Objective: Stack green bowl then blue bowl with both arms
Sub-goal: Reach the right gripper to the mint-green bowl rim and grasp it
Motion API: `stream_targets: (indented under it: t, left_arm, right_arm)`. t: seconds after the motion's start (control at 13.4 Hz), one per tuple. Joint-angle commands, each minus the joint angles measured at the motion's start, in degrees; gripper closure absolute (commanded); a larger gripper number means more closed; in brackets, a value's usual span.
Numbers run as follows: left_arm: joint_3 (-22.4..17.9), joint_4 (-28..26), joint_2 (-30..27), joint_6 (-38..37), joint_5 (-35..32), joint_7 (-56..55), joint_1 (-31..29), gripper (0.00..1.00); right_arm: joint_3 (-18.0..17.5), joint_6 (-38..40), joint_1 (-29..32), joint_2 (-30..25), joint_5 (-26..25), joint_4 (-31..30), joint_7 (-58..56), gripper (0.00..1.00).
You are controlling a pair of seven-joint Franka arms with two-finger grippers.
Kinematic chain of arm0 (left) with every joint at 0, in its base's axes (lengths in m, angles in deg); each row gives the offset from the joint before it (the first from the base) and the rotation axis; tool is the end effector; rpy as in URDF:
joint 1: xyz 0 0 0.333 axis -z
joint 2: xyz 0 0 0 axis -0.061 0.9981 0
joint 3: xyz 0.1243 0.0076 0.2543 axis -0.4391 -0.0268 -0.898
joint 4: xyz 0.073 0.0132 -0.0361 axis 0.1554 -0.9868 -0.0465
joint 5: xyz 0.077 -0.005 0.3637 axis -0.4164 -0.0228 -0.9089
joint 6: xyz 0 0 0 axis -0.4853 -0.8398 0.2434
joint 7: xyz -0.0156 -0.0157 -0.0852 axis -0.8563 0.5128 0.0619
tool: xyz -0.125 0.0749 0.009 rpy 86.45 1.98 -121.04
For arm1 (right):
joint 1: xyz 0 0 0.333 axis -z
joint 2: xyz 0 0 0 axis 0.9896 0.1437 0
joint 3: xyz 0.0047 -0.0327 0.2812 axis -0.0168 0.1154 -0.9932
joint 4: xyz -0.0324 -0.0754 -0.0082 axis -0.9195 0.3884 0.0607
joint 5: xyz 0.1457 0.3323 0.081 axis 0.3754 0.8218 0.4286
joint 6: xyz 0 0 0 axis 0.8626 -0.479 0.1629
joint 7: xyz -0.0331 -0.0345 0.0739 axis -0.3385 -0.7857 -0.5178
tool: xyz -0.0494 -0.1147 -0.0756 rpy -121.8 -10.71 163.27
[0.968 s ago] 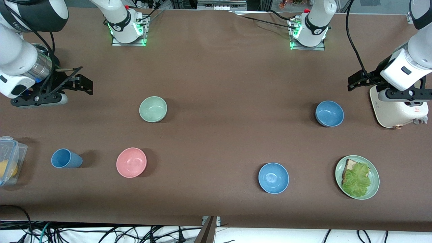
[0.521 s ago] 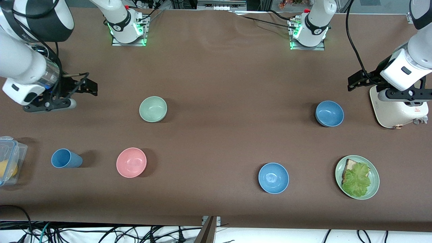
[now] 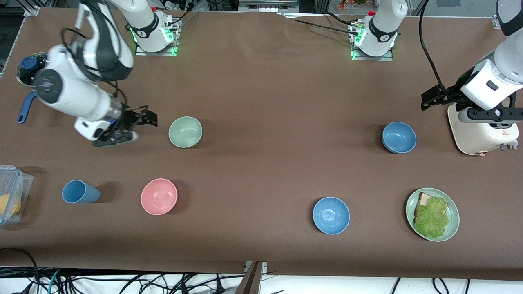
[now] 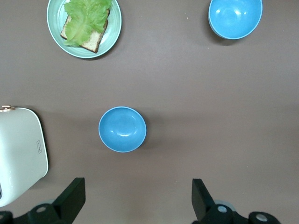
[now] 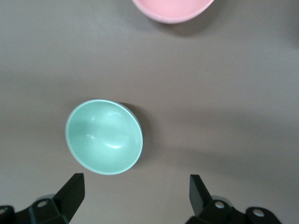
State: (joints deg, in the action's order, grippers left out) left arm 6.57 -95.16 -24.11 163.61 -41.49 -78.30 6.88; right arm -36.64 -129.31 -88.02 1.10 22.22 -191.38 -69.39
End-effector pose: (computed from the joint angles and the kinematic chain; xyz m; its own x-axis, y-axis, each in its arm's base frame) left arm 0.5339 -0.0377 0.5058 0.9956 0.0093 -0.0930 0.0097 -0.9999 0.0038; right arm 0.5154 0.1161 0.2862 0.9801 0.1748 -0.0938 0.1625 -0.9787 -0.1255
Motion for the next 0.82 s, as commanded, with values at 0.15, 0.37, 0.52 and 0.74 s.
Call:
stream_targets:
  t: [0.15, 0.37, 0.52, 0.74]
  left_arm:
    - [0.02, 1.85, 0.73, -1.53, 0.70, -0.18, -0.21, 0.00]
    - [0.02, 1.85, 0.73, -1.53, 0.70, -0.18, -0.21, 0.00]
    - [0.02, 1.85, 0.73, -1.53, 0.70, -0.18, -0.21, 0.00]
    - [0.02, 1.85, 0.73, -1.53, 0.70, -0.18, -0.21, 0.00]
  right_arm:
    - [-2.17, -15.53, -1.89, 1.41, 0.90, -10.84, 3.26, 0.02]
    - [-2.17, -23.69, -4.00, 6.86, 0.90, -11.54, 5.45, 0.06]
    - [-2.17, -27.14, -4.71, 9.24, 0.90, -11.90, 6.51, 0.13]
    - [-2.17, -28.29, -4.71, 10.48, 0.90, -11.81, 6.78, 0.48]
